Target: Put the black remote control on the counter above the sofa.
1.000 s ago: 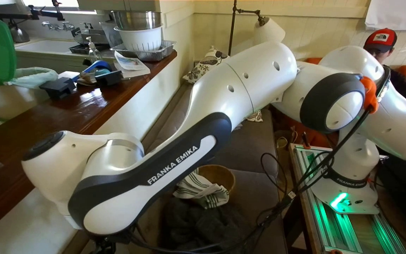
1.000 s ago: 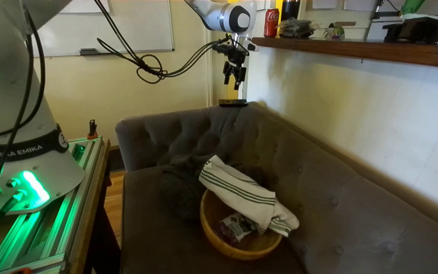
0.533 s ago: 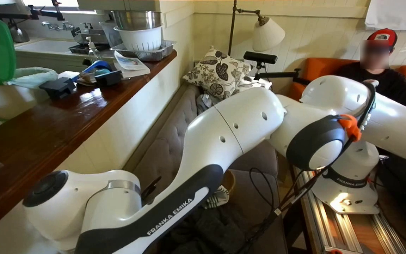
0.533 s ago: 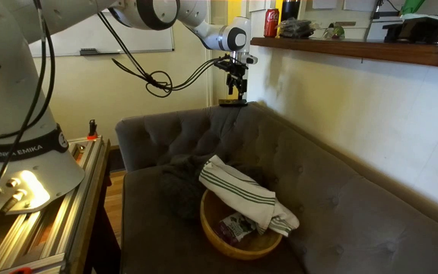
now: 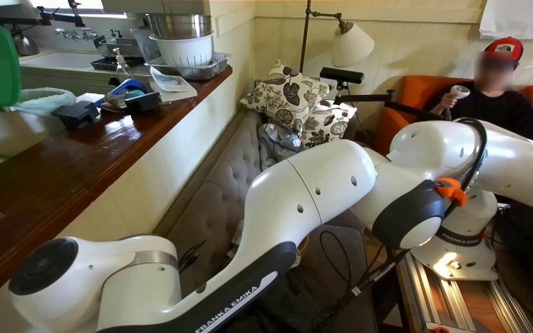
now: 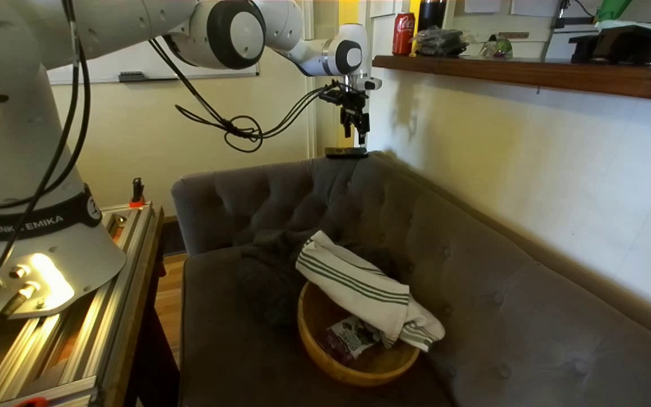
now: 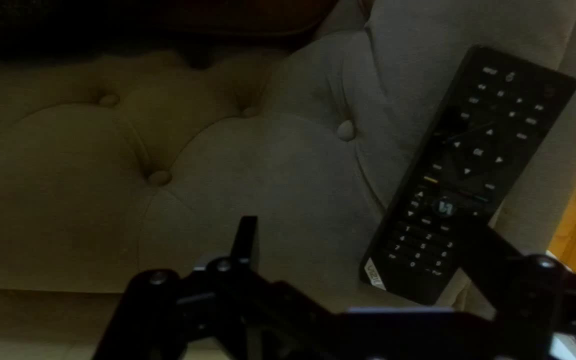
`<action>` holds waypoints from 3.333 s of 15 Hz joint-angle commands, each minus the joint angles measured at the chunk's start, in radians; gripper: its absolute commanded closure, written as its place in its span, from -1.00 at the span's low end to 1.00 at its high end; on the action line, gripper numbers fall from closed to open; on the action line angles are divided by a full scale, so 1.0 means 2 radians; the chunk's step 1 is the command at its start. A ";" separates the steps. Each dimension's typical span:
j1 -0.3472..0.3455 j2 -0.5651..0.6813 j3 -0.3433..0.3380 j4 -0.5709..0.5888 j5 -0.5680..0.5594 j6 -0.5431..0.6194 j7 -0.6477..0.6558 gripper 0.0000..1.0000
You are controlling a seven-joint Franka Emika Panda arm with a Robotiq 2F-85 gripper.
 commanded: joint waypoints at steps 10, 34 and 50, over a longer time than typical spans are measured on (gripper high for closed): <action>0.020 0.062 0.001 0.045 -0.007 0.110 -0.030 -1.00; 0.047 0.103 -0.037 0.084 -0.010 0.167 0.032 -1.00; 0.082 0.101 -0.087 0.082 -0.039 0.100 0.277 -1.00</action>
